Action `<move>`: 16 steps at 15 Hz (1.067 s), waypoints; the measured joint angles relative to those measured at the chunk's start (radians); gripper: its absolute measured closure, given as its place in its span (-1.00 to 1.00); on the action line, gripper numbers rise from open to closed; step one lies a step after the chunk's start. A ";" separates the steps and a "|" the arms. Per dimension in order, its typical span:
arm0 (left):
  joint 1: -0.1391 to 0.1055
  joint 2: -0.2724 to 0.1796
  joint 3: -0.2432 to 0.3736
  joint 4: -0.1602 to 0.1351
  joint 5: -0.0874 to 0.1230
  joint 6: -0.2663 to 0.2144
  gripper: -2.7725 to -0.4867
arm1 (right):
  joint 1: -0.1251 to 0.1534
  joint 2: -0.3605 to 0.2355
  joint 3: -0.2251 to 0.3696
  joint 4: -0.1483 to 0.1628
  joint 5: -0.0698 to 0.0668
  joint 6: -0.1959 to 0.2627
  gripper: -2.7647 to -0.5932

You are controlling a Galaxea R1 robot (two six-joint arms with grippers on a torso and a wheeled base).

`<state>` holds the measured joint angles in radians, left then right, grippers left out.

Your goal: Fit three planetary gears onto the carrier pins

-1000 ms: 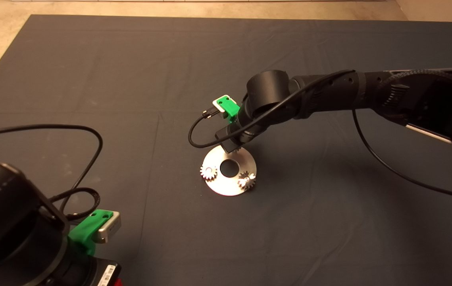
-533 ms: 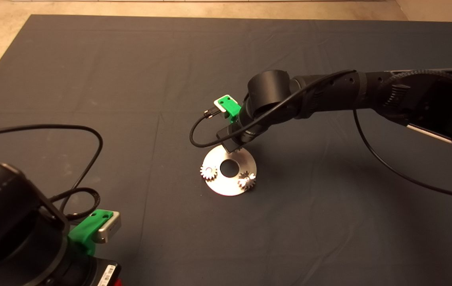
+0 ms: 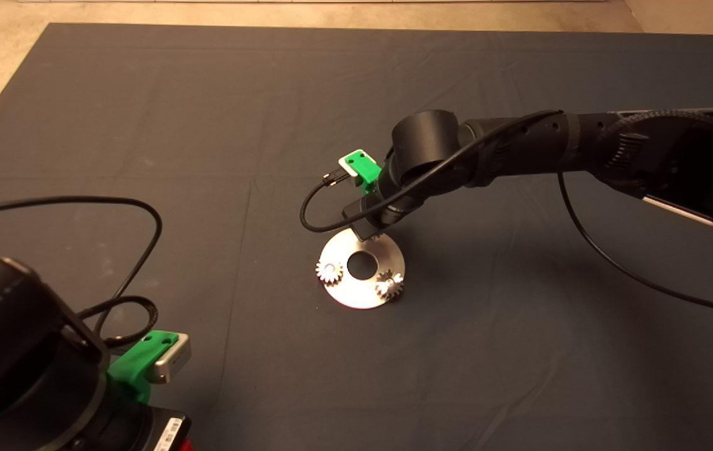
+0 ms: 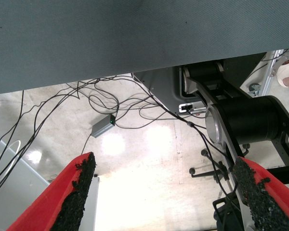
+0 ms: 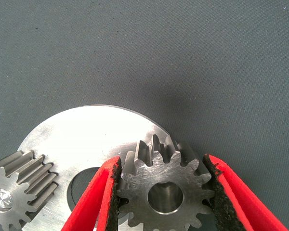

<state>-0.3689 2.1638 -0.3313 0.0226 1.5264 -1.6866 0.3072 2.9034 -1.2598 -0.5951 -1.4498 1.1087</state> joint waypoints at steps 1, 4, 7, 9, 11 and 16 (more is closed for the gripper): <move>0.000 0.000 0.000 0.000 0.000 0.000 -0.36 | 0.000 0.000 0.000 0.000 0.000 0.000 0.54; 0.000 0.000 0.000 0.000 0.000 0.000 -0.36 | 0.000 0.000 0.000 0.000 0.000 0.000 0.54; 0.000 0.000 0.000 0.000 0.000 0.000 -0.36 | 0.000 0.000 0.000 0.000 -0.001 0.000 0.54; 0.000 0.000 0.000 0.000 0.000 0.000 -0.36 | -0.008 0.000 0.000 0.000 -0.001 0.000 0.54; 0.000 0.000 0.000 0.000 0.000 0.000 -0.36 | -0.027 0.000 0.000 -0.011 -0.004 0.000 0.54; 0.000 0.000 0.000 0.000 0.000 0.000 -0.36 | -0.033 -0.003 0.000 -0.011 -0.009 0.000 0.54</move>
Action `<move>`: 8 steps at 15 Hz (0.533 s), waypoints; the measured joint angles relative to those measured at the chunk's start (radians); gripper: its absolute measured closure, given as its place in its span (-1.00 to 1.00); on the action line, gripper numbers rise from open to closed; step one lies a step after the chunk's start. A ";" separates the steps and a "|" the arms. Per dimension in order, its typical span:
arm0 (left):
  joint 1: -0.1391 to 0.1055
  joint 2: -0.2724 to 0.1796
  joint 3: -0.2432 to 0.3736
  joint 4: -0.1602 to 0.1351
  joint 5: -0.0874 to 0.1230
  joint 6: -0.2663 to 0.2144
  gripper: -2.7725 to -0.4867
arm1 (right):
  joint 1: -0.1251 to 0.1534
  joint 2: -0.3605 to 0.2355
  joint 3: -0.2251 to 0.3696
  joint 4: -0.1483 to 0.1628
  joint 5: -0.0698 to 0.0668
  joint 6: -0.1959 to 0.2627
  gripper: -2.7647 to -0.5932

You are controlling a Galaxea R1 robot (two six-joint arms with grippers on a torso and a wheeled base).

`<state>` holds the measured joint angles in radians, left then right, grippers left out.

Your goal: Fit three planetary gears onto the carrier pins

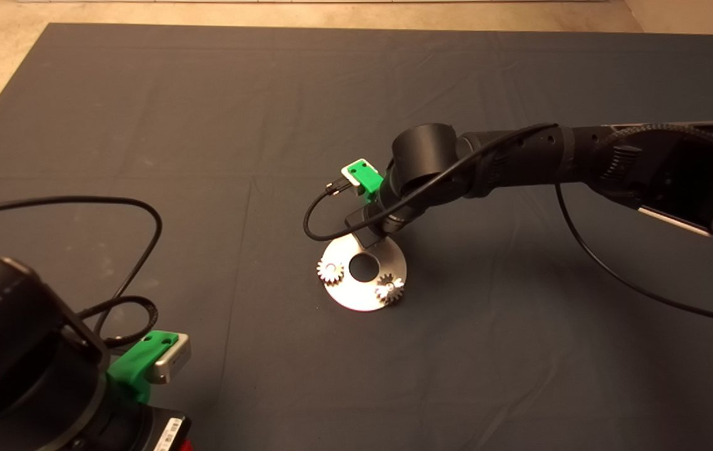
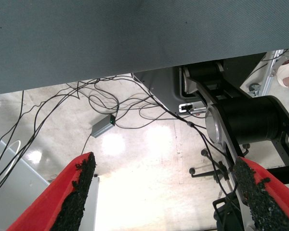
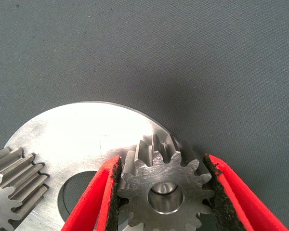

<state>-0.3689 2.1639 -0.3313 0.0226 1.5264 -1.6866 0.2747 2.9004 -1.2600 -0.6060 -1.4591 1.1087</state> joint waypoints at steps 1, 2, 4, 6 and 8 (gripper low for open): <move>0.000 0.000 0.000 0.000 0.000 0.000 -0.36 | 0.000 0.000 0.000 0.000 0.000 0.000 0.54; 0.000 0.000 0.000 0.000 0.000 0.000 -0.36 | 0.000 0.000 0.000 0.000 -0.001 0.000 0.53; 0.000 0.000 0.000 0.000 0.000 0.000 -0.36 | 0.000 0.000 0.000 0.000 -0.002 0.000 0.53; 0.000 0.000 0.000 0.000 0.000 0.000 -0.36 | 0.000 0.000 0.000 0.000 -0.002 0.000 0.53; 0.000 0.000 0.000 0.000 0.000 0.000 -0.36 | 0.000 0.000 0.000 0.000 -0.002 0.000 0.51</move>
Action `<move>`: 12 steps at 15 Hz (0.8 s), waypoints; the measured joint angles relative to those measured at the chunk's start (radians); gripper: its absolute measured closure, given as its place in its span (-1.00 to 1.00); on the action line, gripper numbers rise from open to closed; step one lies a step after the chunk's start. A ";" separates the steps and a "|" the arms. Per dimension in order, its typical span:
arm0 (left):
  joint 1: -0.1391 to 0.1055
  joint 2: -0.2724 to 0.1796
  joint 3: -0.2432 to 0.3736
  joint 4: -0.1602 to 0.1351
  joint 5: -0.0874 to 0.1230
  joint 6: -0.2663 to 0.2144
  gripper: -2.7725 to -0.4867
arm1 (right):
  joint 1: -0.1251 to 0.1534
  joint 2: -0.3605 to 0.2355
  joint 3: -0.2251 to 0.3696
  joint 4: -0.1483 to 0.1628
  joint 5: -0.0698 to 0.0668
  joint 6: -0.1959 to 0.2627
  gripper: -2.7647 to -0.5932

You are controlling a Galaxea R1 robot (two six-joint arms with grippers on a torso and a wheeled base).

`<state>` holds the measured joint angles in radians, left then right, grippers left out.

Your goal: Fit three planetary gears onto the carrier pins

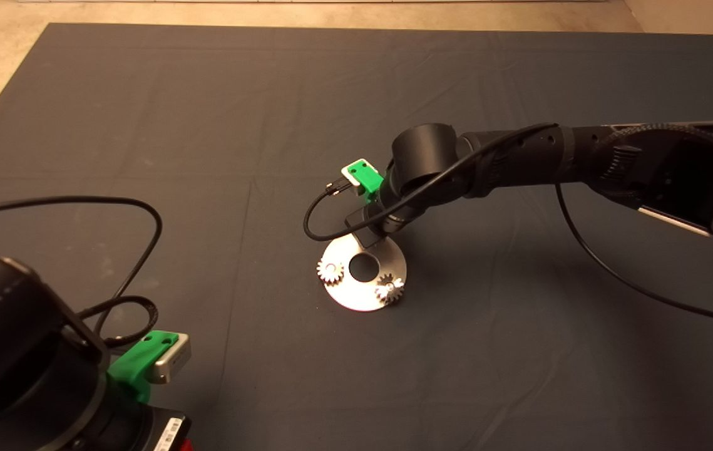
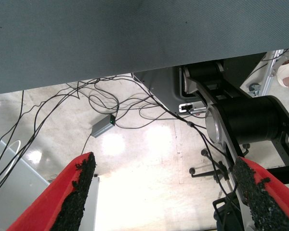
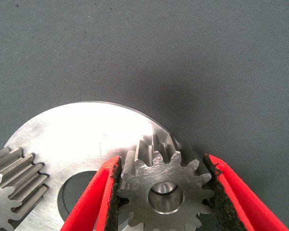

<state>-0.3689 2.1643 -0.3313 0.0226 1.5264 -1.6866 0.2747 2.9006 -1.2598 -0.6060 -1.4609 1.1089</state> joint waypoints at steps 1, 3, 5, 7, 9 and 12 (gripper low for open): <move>0.000 0.000 0.000 0.000 0.000 0.000 -0.36 | 0.000 0.000 0.000 0.000 0.000 0.000 0.51; 0.000 0.000 0.000 0.000 0.000 0.000 -0.36 | 0.000 0.000 0.000 0.000 -0.001 0.000 0.47; 0.000 0.000 0.000 0.000 0.000 0.000 -0.36 | 0.004 0.000 0.000 0.001 -0.001 0.000 0.46; 0.000 0.000 0.000 0.000 0.000 0.000 -0.36 | 0.005 0.000 0.000 0.001 -0.002 0.000 0.41; 0.000 0.000 0.000 0.000 0.000 0.000 -0.36 | 0.006 0.000 0.000 0.001 -0.004 0.000 0.36; 0.000 -0.001 0.000 0.000 0.000 0.000 -0.36 | 0.016 -0.008 0.004 0.004 -0.004 0.004 0.23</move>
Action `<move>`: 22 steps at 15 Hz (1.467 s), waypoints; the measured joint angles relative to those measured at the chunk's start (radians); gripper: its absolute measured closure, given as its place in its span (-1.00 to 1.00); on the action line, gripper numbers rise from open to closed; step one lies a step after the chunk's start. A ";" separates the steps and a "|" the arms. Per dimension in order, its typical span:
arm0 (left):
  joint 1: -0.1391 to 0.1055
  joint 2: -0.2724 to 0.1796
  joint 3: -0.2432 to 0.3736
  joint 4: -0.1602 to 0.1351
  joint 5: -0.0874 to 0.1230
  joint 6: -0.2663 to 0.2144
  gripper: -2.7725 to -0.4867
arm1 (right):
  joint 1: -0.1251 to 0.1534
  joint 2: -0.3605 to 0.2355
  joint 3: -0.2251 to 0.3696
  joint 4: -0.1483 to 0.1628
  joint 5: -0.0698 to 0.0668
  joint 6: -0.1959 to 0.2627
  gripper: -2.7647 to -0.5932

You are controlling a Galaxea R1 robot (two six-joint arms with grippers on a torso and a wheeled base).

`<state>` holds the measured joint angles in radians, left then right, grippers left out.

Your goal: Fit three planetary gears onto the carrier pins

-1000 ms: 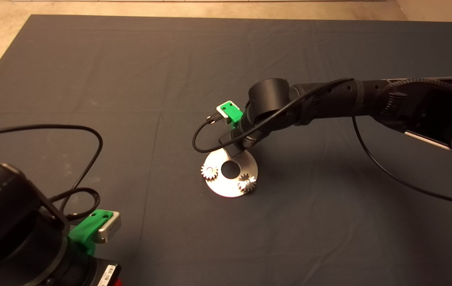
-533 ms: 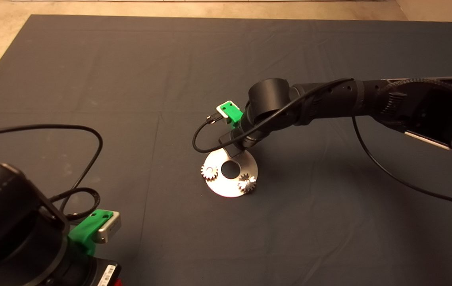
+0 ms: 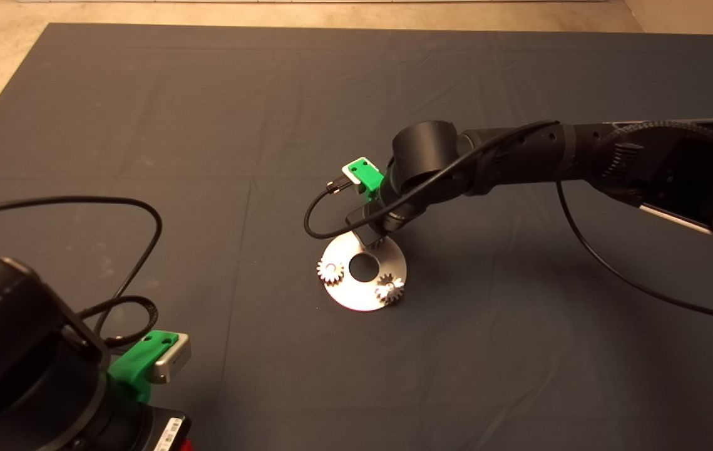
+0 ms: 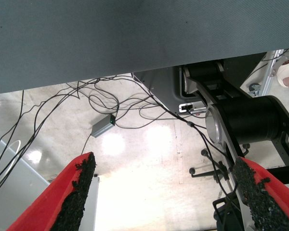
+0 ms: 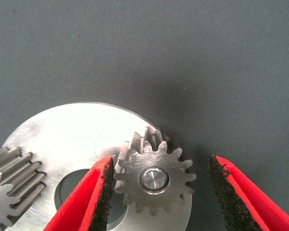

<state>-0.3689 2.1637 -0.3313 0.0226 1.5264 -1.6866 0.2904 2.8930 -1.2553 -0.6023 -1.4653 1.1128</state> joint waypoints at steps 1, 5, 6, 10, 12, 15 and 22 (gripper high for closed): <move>0.000 0.000 0.000 0.000 0.000 0.000 -0.36 | 0.009 -0.002 0.009 0.003 0.001 0.000 0.22; 0.000 0.000 0.000 0.000 0.000 0.000 -0.48 | 0.088 -0.013 0.059 0.080 -0.006 0.000 0.07; 0.000 0.000 0.000 0.000 0.000 0.000 -0.48 | 0.113 -0.023 0.079 0.108 -0.012 0.002 0.04; 0.000 -0.011 0.000 0.000 0.000 0.001 -0.62 | 0.110 -0.162 0.202 0.139 -0.058 0.050 -0.08; 0.000 -0.011 0.000 0.000 -0.001 0.001 -0.62 | 0.091 -0.289 0.306 0.167 -0.059 0.095 -0.17; 0.000 -0.013 0.000 0.000 0.000 0.000 -0.74 | 0.085 -0.461 0.474 0.230 -0.079 0.182 -0.30; 0.000 0.003 0.000 0.000 -0.001 0.000 -0.99 | -0.007 -0.623 0.744 0.412 -0.070 0.536 -0.55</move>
<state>-0.3693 2.1664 -0.3313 0.0221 1.5253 -1.6866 0.2831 2.2698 -0.5112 -0.1899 -1.5351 1.6488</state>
